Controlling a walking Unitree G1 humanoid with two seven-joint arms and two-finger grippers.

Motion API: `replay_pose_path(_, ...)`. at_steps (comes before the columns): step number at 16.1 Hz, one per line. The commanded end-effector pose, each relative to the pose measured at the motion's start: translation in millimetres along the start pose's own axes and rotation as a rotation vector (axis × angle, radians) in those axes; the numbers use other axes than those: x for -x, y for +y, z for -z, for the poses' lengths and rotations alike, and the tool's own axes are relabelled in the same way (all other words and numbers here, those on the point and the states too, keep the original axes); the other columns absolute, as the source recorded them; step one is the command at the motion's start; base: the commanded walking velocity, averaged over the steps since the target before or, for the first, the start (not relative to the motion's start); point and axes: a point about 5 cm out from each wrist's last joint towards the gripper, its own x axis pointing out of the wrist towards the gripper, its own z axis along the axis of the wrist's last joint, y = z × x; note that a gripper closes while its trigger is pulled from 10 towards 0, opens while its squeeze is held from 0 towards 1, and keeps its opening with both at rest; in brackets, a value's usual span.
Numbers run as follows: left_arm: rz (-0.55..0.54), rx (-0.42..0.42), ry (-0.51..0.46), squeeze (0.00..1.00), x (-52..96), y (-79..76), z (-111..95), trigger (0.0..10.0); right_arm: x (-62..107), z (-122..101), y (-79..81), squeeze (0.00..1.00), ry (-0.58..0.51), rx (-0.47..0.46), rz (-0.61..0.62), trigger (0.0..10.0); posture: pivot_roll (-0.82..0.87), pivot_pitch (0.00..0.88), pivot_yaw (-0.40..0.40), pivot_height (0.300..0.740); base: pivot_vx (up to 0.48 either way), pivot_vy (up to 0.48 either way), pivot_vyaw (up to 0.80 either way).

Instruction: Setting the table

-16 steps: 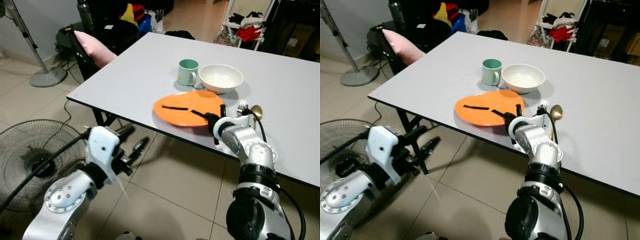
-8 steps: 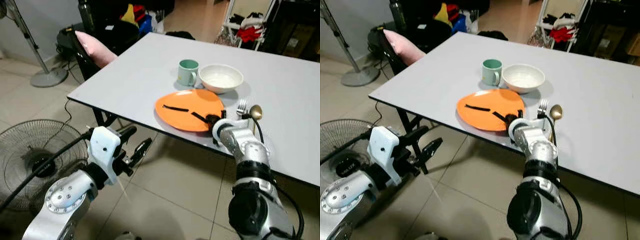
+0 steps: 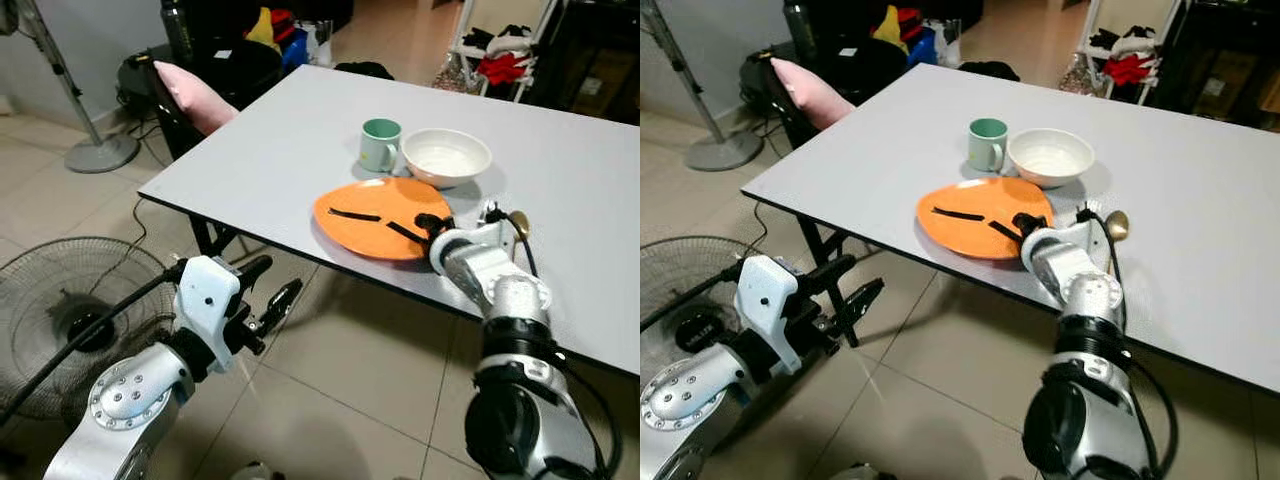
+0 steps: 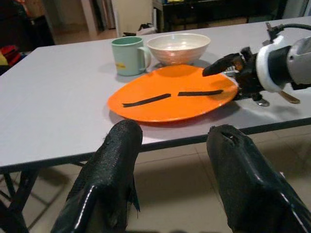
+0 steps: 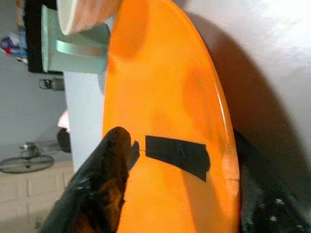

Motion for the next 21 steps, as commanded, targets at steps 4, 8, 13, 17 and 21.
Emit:
replay_pose_path(4, -0.003, -0.005, 0.01, 0.0, 2.0, -1.7, -0.1, 10.0, 15.0, -9.7, 2.6, 1.0, 0.009, 0.038, -0.01, 10.0, -0.06, 0.0, 0.049, 0.74, 0.0, 0.0, 0.0)
replay_pose_path(8, 0.001, 0.005, 0.019, 0.0, 1.3, -5.0, 3.0, 10.0, 34.9, -13.7, -2.6, 1.0, 0.051, 0.08, -0.03, 10.0, -0.07, 0.0, 0.052, 0.74, 0.0, 0.0, 0.0)
replay_pose_path(13, 0.008, 0.006, 0.023, 0.0, 0.5, -7.0, 4.3, 10.0, 62.4, -13.8, -10.1, 1.0, 0.137, 0.28, -0.096, 10.0, -0.07, 0.0, 0.051, 0.74, 0.0, 0.0, 0.0)
replay_pose_path(17, 0.01, 0.006, 0.031, 0.0, 1.8, -6.6, 6.1, 10.0, 92.9, -4.9, 5.1, 0.0, 0.205, 0.821, -0.31, 10.0, -0.08, 0.0, 0.057, 0.74, 0.0, 0.0, 0.0)
replay_pose_path(21, 0.029, -0.018, 0.048, 0.0, -0.2, -5.9, 8.0, 10.0, 79.0, 23.8, 31.4, 0.0, 0.111, 1.384, -0.533, 10.0, -0.08, 0.0, 0.066, 0.74, 0.0, 0.0, 0.0)
